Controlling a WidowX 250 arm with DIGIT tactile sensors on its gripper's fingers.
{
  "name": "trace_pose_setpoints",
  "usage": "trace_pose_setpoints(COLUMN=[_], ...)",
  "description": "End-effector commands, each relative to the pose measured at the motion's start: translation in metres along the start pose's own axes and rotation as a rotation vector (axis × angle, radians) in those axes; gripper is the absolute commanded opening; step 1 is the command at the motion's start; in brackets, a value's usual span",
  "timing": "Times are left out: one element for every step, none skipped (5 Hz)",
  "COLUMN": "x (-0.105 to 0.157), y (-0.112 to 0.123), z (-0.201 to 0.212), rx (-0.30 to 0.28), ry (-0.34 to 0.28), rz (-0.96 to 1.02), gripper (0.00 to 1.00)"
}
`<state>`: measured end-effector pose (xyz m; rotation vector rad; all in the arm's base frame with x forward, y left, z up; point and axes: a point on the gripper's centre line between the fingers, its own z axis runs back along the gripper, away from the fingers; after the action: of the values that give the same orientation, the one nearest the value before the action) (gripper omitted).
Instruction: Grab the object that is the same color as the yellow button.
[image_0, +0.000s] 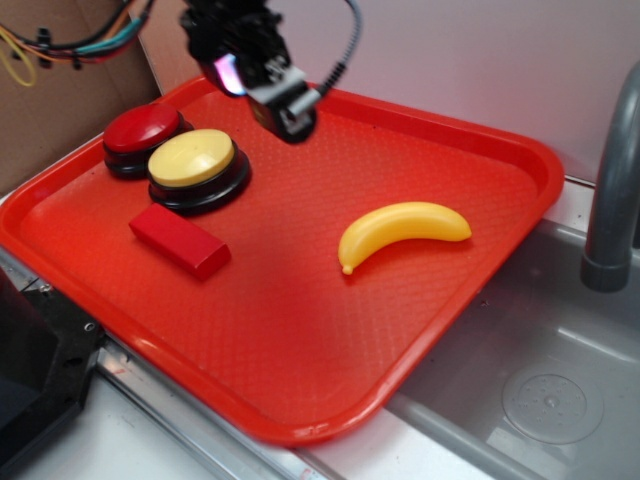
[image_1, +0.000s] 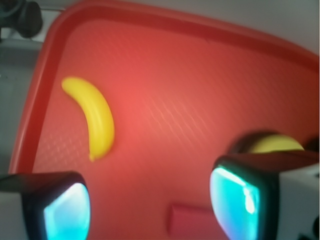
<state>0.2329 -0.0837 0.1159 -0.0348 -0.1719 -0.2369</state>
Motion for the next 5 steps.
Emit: trace_pose_setpoints(x=[0.036, 0.041, 0.04, 0.041, 0.041], y=[-0.034, -0.04, -0.041, -0.037, -0.025], z=[-0.047, -0.073, -0.085, -0.089, -0.076], rx=[-0.096, -0.046, -0.04, -0.041, 0.002], ry=[-0.012, 0.021, 0.031, 0.072, 0.085], rz=[-0.143, -0.165, -0.172, -0.143, -0.11], gripper=[1.0, 1.0, 0.93, 0.0, 0.0])
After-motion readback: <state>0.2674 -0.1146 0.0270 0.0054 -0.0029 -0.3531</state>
